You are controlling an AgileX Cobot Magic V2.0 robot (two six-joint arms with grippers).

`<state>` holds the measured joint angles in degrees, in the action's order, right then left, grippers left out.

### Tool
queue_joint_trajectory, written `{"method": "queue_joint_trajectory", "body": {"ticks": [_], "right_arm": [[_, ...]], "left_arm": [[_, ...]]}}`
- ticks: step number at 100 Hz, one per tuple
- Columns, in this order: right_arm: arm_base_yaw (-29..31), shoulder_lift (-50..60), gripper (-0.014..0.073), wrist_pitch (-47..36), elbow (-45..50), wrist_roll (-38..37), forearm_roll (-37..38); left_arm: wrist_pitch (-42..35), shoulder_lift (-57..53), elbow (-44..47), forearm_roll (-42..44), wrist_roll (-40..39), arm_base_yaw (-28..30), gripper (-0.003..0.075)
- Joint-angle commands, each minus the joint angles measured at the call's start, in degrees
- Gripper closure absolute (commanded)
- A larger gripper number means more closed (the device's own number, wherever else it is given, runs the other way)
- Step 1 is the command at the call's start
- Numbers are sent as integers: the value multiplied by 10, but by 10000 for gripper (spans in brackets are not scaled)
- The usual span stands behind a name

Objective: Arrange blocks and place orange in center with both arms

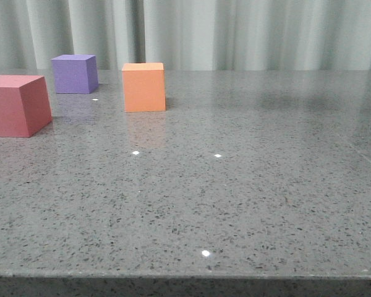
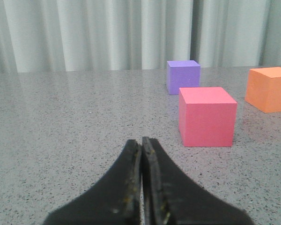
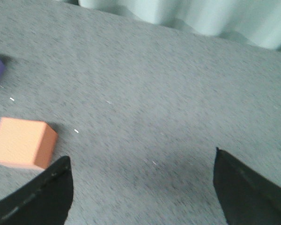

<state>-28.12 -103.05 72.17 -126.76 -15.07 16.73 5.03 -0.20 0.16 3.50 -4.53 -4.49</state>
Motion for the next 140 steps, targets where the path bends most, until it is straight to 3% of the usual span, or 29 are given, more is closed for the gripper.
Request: {"method": "queue_joint_trajectory", "body": {"ticks": [1, 53, 88, 109, 140], "right_arm": [[18, 69, -10, -27, 52, 11, 11], [80, 444, -10, -271, 624, -38, 10], [80, 683, -10, -497, 922, -67, 20], [80, 753, -10, -613, 1017, -67, 61], [80, 755, -10, -623, 1025, -67, 61]], "left_arm": [[-46, -19, 24, -1, 0, -1, 741], [-46, -19, 24, -1, 0, -1, 741], [-46, -19, 24, -1, 0, -1, 741], [-46, -19, 24, -1, 0, -1, 741], [-46, -19, 24, -1, 0, -1, 741]]}}
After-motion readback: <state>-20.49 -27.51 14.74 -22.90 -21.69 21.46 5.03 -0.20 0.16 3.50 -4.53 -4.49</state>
